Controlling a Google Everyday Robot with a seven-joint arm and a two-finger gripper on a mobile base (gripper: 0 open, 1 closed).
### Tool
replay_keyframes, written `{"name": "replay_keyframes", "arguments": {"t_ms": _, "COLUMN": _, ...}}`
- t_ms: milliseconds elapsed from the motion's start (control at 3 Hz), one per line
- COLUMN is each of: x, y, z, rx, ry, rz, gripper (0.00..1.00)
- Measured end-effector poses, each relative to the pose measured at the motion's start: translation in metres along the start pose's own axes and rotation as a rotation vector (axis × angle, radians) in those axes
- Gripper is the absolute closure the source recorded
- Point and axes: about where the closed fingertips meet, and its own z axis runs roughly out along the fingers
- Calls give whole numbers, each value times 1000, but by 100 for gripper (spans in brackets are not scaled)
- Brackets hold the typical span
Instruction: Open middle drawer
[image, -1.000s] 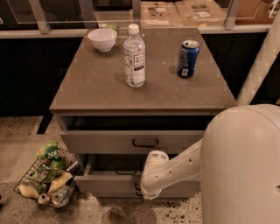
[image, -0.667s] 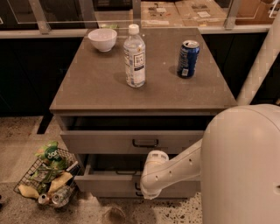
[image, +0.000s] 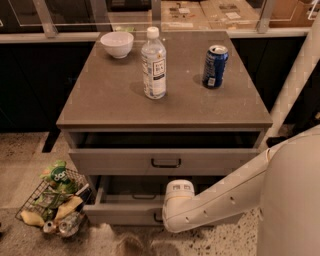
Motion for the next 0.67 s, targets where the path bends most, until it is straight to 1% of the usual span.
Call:
{"name": "replay_keyframes", "arguments": {"t_ms": 333, "x": 0, "y": 1, "z": 1, "rx": 2, "ry": 2, "rz": -1, "gripper": 100}}
{"name": "replay_keyframes", "arguments": {"t_ms": 667, "x": -3, "y": 8, "z": -5, "rx": 22, "ry": 15, "rz": -6, "gripper": 100}}
